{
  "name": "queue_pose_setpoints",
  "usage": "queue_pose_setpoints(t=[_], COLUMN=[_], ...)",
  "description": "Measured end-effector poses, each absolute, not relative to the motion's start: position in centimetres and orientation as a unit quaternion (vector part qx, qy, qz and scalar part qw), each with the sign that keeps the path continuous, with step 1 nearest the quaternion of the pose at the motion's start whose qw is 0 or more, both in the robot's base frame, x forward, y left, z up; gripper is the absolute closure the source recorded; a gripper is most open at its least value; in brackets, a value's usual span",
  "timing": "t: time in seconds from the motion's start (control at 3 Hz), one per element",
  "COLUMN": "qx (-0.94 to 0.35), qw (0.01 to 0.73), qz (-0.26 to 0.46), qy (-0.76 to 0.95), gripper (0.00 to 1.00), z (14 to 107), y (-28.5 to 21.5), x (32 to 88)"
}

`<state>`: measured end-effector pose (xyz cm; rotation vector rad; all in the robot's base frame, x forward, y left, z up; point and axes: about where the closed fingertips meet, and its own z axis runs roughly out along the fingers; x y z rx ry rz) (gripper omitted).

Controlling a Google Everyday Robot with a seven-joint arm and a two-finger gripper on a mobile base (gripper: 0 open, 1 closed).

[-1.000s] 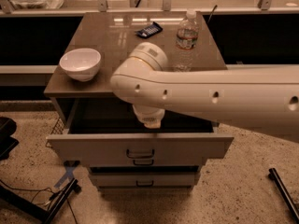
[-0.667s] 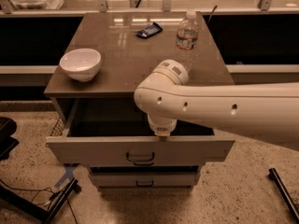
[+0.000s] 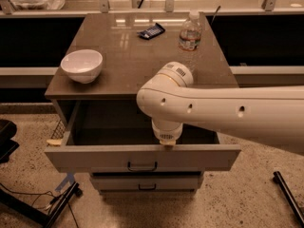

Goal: Open top drawer

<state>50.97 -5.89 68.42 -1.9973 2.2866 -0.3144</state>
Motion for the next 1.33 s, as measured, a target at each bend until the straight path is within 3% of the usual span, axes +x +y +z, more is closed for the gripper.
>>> queue_pose_setpoints(t=[1.33], qx=[-0.623], qw=[0.003], qz=[-0.058], qy=[0.780], gripper=[1.00], z=[67.1], y=[-8.6], x=[46.4])
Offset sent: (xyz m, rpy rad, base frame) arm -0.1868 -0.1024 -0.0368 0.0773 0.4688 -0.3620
